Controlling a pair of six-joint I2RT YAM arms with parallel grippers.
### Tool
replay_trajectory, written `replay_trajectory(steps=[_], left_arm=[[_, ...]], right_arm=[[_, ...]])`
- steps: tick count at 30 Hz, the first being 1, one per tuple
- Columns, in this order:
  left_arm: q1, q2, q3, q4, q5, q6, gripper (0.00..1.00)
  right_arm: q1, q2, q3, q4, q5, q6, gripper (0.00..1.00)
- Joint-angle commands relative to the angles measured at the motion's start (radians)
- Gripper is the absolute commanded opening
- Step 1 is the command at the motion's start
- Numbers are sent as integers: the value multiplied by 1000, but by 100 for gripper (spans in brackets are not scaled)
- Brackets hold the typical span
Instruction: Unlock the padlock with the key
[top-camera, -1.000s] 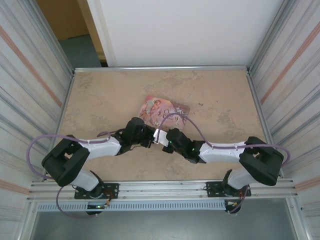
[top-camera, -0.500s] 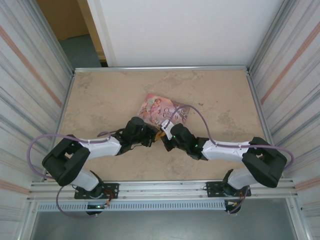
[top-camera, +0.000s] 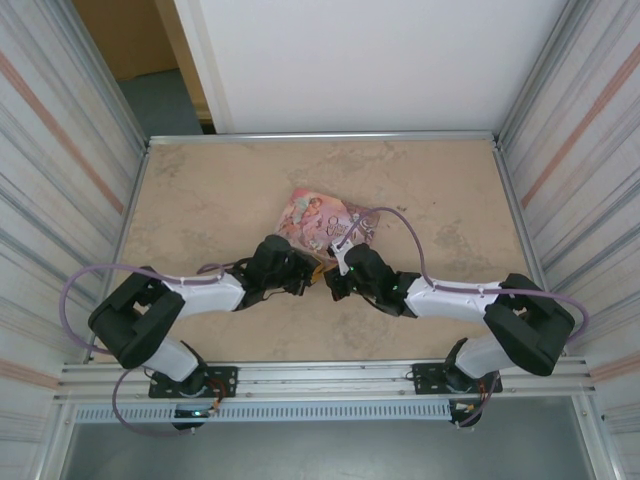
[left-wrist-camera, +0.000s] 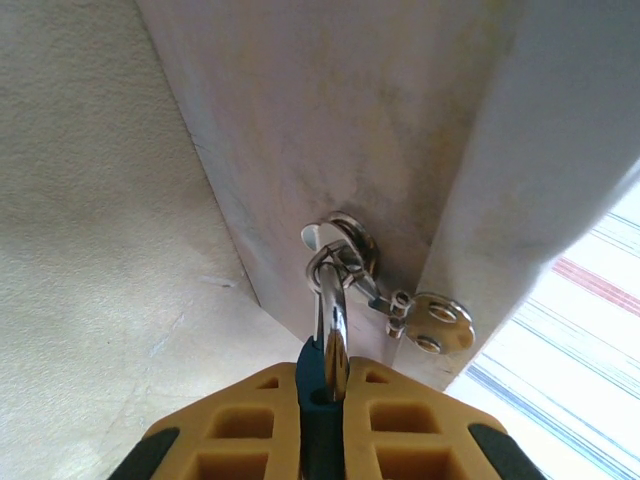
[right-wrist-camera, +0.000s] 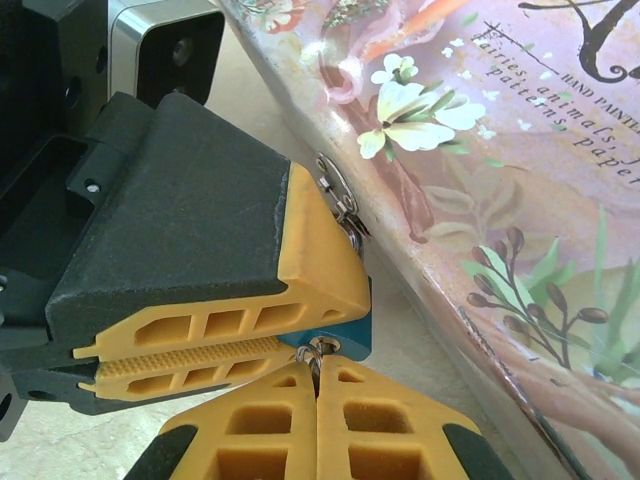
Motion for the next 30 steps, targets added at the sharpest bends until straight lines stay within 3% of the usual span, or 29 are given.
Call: replay_trajectory(steps=[1, 6, 13, 20, 30], left_arm=[[-19, 4, 5, 0, 41, 6, 0], [-19, 12, 17, -35, 17, 45, 3], [-18, 4, 6, -77, -25, 88, 41], [-14, -79, 25, -222, -71, 187, 58], [-38, -398, 204, -684, -393, 590, 68]], right_arm=[[-34, 2, 3, -29, 87, 55, 0], [-28, 11, -36, 7, 112, 17, 0], [-26, 19, -98, 86, 119, 2, 0], [-45, 2, -151, 152, 74, 45, 0], [-200, -48, -243, 222, -185, 191, 0]])
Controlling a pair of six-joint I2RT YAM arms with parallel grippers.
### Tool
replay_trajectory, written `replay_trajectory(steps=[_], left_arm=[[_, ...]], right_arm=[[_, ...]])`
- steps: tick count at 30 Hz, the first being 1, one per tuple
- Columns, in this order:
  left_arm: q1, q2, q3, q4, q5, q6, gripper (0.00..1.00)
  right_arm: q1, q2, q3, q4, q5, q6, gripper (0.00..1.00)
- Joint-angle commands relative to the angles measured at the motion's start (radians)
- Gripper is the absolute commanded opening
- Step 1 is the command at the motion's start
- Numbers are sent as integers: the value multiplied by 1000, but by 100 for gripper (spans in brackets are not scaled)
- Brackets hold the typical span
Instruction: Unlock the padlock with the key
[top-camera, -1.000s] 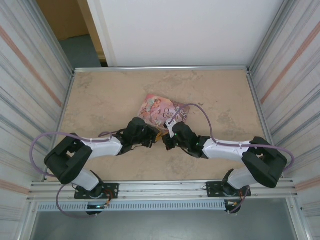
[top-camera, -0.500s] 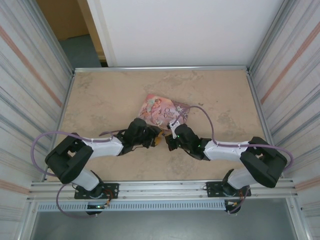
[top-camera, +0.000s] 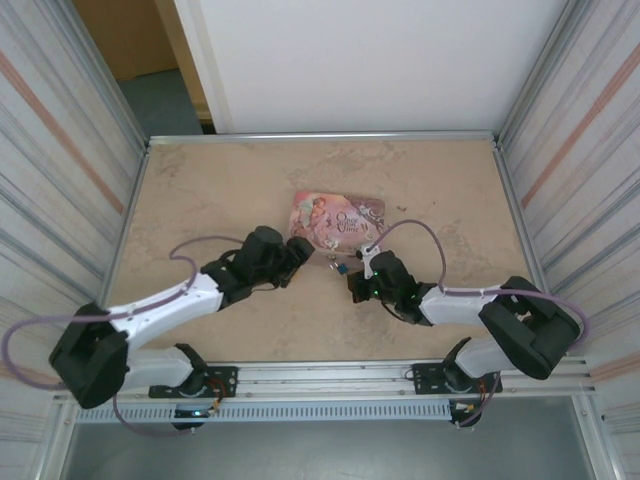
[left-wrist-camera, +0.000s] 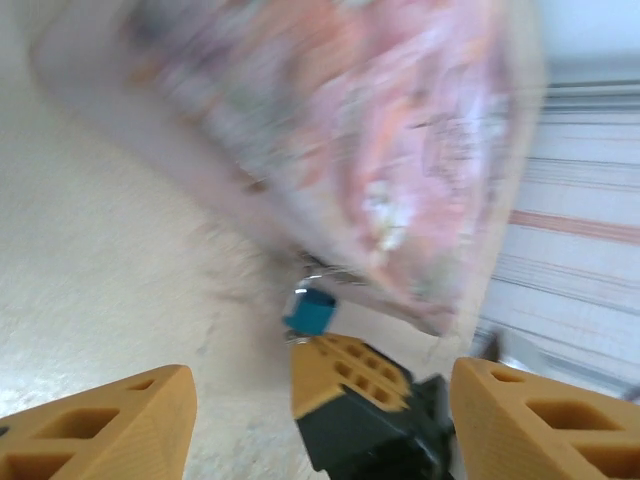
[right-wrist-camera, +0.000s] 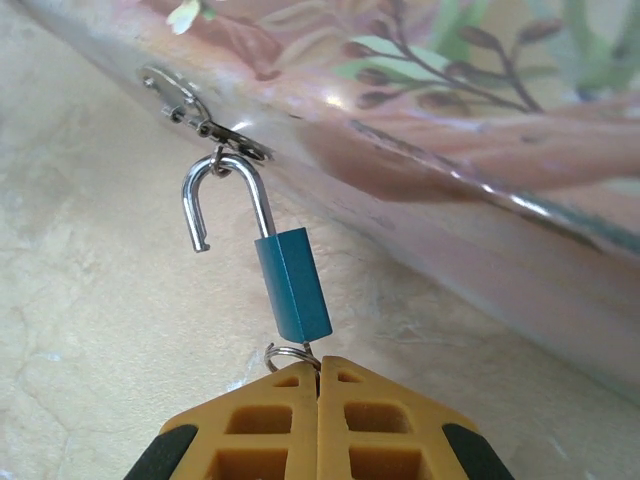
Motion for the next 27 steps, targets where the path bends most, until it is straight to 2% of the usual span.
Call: replay_trajectory(steps=[1, 6, 13, 21, 27], left_arm=[[-14, -98, 61, -200, -180, 206, 68], [-13, -186, 63, -261, -258, 276, 70], [-11, -228, 57, -316, -316, 304, 71], [31, -271, 66, -389, -349, 353, 73], [102, -308, 65, -413, -302, 408, 76]], right_arm=[[-56, -20, -20, 29, -128, 88, 0], [-121, 27, -31, 59, -238, 113, 0], [-137, 47, -37, 69, -226, 109, 0], [-160, -45, -53, -39, -201, 75, 26], [-204, -194, -50, -151, -210, 63, 51]])
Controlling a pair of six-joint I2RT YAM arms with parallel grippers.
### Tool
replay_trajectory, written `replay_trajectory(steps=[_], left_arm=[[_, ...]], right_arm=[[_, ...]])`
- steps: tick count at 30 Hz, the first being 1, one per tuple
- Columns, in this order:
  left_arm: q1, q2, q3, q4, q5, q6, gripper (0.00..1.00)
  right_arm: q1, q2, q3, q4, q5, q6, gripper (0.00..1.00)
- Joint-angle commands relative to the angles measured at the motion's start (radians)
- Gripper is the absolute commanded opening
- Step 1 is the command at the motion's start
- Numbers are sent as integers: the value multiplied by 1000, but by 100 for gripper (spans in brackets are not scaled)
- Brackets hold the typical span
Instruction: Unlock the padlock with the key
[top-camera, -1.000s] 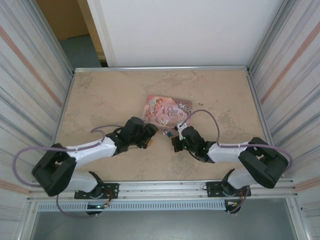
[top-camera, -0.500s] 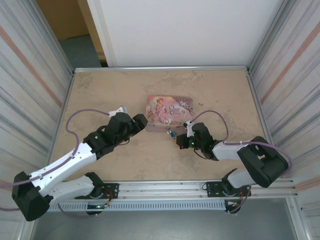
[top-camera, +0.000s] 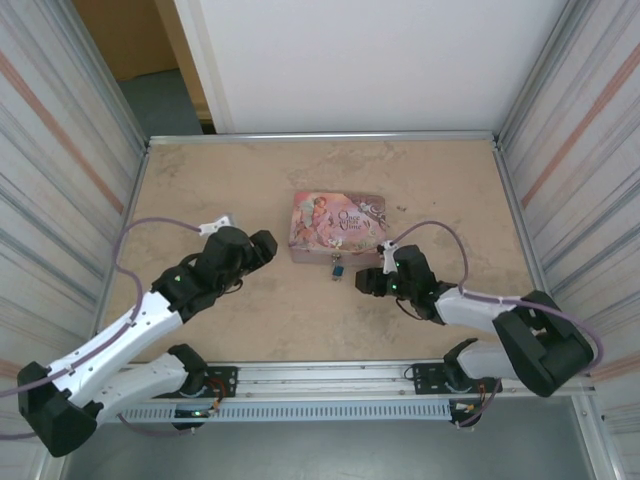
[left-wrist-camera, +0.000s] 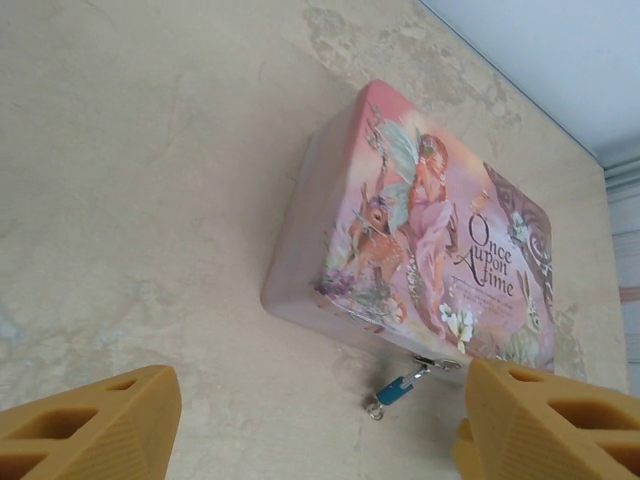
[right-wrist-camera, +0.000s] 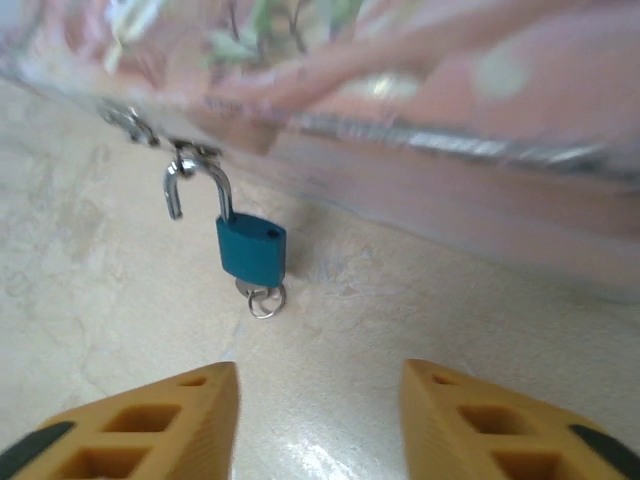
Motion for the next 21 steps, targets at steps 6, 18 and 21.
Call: replay_trajectory(steps=[6, 18, 21], left_arm=[[184, -7, -28, 51, 247, 125, 86], [368, 364, 71, 203, 695, 295, 88], [375, 473, 151, 188, 738, 343, 89]], right_arm=[[-77, -153, 14, -104, -96, 29, 78], [-135, 44, 132, 11, -277, 75, 89], [-147, 91, 166, 18, -271, 53, 89]])
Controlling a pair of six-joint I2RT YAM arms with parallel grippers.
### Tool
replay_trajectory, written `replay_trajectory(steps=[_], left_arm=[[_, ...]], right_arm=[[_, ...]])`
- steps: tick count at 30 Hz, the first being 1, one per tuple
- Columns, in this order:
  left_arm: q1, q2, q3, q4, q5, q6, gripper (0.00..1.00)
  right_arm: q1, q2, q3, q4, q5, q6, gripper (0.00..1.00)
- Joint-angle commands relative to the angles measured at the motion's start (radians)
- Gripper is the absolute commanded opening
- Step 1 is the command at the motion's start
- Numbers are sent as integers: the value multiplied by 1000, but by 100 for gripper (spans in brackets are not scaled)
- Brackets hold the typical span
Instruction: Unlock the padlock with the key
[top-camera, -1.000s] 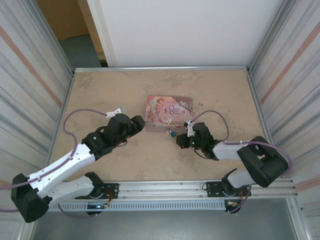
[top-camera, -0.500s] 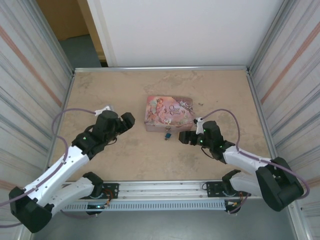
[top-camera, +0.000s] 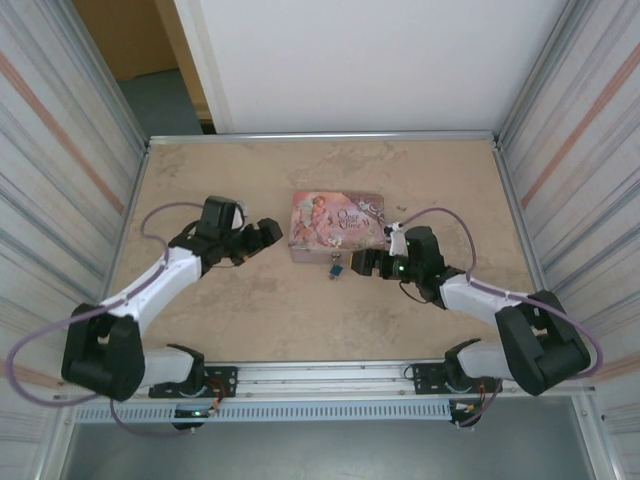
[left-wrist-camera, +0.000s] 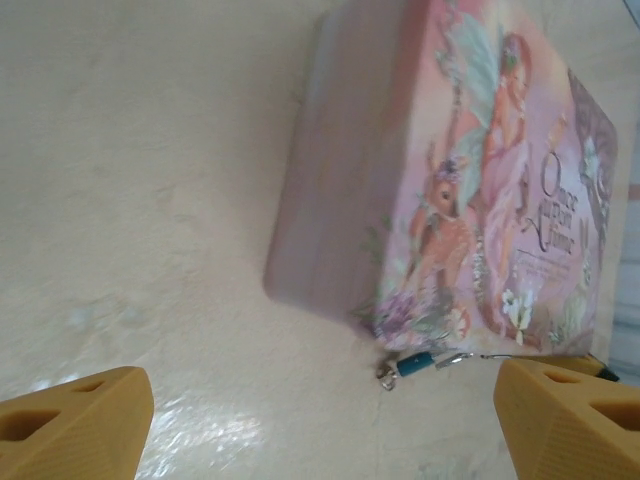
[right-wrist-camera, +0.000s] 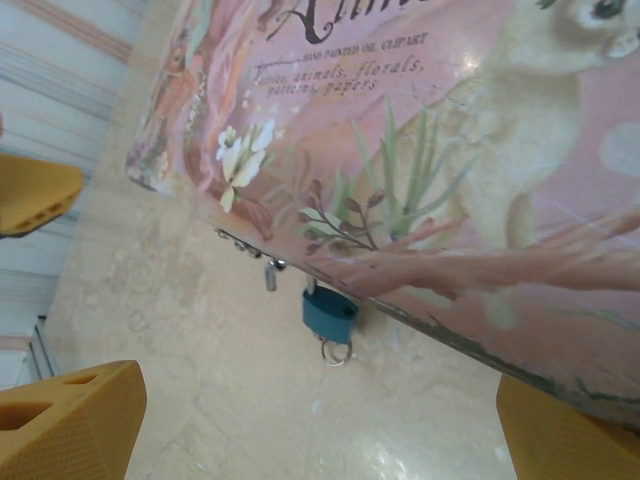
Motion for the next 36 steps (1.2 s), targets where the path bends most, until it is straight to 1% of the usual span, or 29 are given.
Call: replay_trajectory(steps=[1, 5, 9, 11, 15, 18, 22, 26, 31, 36], left_arm=[[13, 87, 102, 27, 109, 100, 89], [17, 215, 172, 65, 168, 111, 89], [16, 333, 240, 61, 222, 111, 87], [16, 366, 254, 57, 233, 111, 84], [10, 401, 257, 27, 207, 116, 80], [4, 409, 244, 11, 190, 115, 77], [-6, 413, 216, 8, 176, 113, 77], [-16, 399, 188, 12, 161, 104, 76], [-24, 344, 175, 13, 159, 102, 77], [-27, 253, 178, 5, 169, 95, 78]], right_arm=[[-19, 46, 48, 52, -30, -11, 89], [-23, 97, 74, 70, -34, -20, 89], [-37, 130, 90, 73, -24, -47, 90], [-51, 145, 100, 85, -36, -60, 90], [-75, 184, 145, 94, -67, -102, 90], [-88, 215, 169, 120, -82, -134, 90], [-98, 266, 201, 146, -96, -176, 91], [-108, 288, 206, 196, -96, -182, 91], [-108, 238, 162, 196, -80, -181, 91], [-106, 133, 56, 187, -52, -164, 91]])
